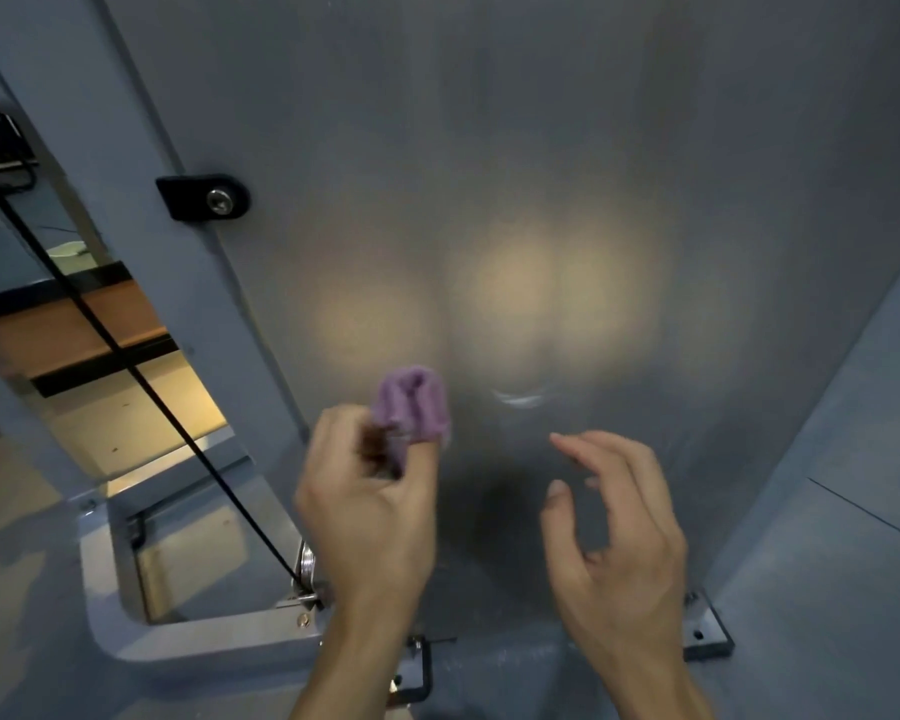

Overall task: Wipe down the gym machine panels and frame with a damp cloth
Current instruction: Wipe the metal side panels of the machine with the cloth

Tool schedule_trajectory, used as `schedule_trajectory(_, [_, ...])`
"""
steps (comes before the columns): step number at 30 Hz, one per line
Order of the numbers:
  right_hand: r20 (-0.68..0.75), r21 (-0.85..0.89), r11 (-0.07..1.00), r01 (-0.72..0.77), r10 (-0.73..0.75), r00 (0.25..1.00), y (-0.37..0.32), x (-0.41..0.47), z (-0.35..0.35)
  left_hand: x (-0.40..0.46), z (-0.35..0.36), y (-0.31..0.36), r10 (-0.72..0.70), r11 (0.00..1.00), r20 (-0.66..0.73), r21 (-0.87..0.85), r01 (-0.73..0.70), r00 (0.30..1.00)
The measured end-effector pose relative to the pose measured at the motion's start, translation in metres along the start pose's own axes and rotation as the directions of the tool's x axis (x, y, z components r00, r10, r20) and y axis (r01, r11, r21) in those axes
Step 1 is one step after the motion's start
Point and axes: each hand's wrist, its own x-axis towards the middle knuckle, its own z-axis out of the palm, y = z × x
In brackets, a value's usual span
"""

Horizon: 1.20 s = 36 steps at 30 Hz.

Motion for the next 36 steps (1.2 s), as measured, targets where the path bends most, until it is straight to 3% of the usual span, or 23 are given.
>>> schedule_trajectory(4, [0.091,0.119,0.993,-0.009,-0.002,0.996,-0.016,-0.002,0.014,-0.006,0.019,0.014,0.093,0.996,0.124,-0.018,-0.091,0.988])
schedule_trajectory(11, [0.113,0.186,0.982,-0.016,-0.005,0.994,-0.042,0.006,0.025,0.004,-0.008,-0.006,0.054,0.998,-0.003,-0.017,-0.054,0.999])
schedule_trajectory(18, [0.086,0.285,0.952,-0.109,0.088,0.992,-0.072,0.008,0.049,0.005,-0.016,-0.01,0.189,0.982,0.178,-0.032,-0.186,0.966])
schedule_trajectory(23, [0.066,0.291,0.946,-0.143,0.129,0.989,-0.075,0.011,0.053,0.002,-0.025,-0.014,0.215,0.96,0.31,-0.241,-0.143,0.926])
schedule_trajectory(26, [0.064,0.261,0.959,-0.111,0.098,0.993,-0.072,0.017,0.053,0.013,-0.036,-0.026,0.24,0.945,0.424,-0.308,-0.11,0.873])
schedule_trajectory(29, [0.06,0.2,0.977,-0.073,0.062,0.996,-0.066,0.023,0.055,0.018,-0.042,-0.03,0.165,0.932,0.489,-0.36,0.025,0.857])
schedule_trajectory(33, [0.075,0.087,0.995,0.05,-0.057,0.996,-0.062,0.027,0.062,0.018,-0.044,-0.03,0.153,0.912,0.457,-0.407,0.053,0.876])
schedule_trajectory(36, [0.059,0.052,0.989,0.137,-0.14,0.988,-0.062,0.026,0.069,0.018,-0.047,-0.035,0.199,0.923,0.392,-0.382,-0.038,0.898])
